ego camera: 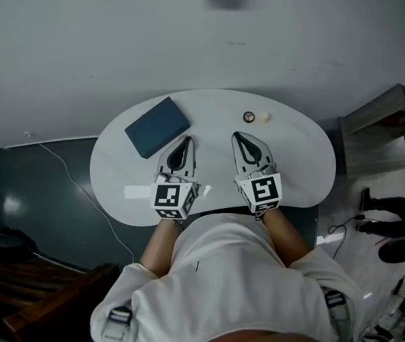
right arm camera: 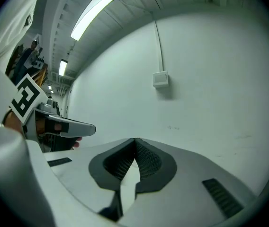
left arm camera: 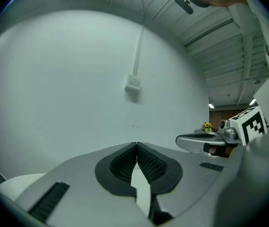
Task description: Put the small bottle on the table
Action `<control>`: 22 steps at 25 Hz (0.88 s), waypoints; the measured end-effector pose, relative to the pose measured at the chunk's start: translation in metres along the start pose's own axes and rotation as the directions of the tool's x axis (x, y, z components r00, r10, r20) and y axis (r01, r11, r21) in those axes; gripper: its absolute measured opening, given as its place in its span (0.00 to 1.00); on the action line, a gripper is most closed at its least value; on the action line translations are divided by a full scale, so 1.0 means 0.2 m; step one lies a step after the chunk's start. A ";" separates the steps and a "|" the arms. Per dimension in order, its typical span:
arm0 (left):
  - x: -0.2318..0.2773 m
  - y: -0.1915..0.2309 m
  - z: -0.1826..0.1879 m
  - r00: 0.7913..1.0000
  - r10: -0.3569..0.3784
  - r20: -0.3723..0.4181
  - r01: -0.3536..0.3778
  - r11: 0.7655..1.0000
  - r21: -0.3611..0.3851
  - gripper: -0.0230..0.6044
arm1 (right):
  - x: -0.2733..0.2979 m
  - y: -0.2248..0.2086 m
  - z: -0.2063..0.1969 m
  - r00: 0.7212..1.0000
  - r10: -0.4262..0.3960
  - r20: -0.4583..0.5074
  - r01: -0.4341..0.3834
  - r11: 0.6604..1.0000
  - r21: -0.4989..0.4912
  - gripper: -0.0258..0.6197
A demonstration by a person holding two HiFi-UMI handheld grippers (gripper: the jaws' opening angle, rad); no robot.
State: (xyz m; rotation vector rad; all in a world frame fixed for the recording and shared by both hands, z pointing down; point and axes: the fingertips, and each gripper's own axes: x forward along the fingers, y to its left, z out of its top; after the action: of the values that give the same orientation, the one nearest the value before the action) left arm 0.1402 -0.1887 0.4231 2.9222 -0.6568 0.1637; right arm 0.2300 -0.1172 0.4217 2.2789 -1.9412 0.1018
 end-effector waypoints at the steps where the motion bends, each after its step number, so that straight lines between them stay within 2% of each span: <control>1: 0.00 0.00 0.01 1.000 0.005 0.004 -0.005 1.000 0.009 0.07 | 0.00 -0.01 0.02 1.000 -0.004 0.009 0.004 1.000 -0.004 0.04; 22: -0.01 0.03 -0.03 0.998 0.055 -0.030 -0.054 0.998 0.020 0.07 | 0.04 -0.07 0.00 1.000 -0.002 -0.002 0.002 1.000 0.025 0.04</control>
State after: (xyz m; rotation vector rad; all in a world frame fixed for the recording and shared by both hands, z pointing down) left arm 0.1349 -0.1910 0.4293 2.9156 -0.7343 0.2208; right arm 0.2455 -0.1223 0.4216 2.2954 -1.9479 0.1289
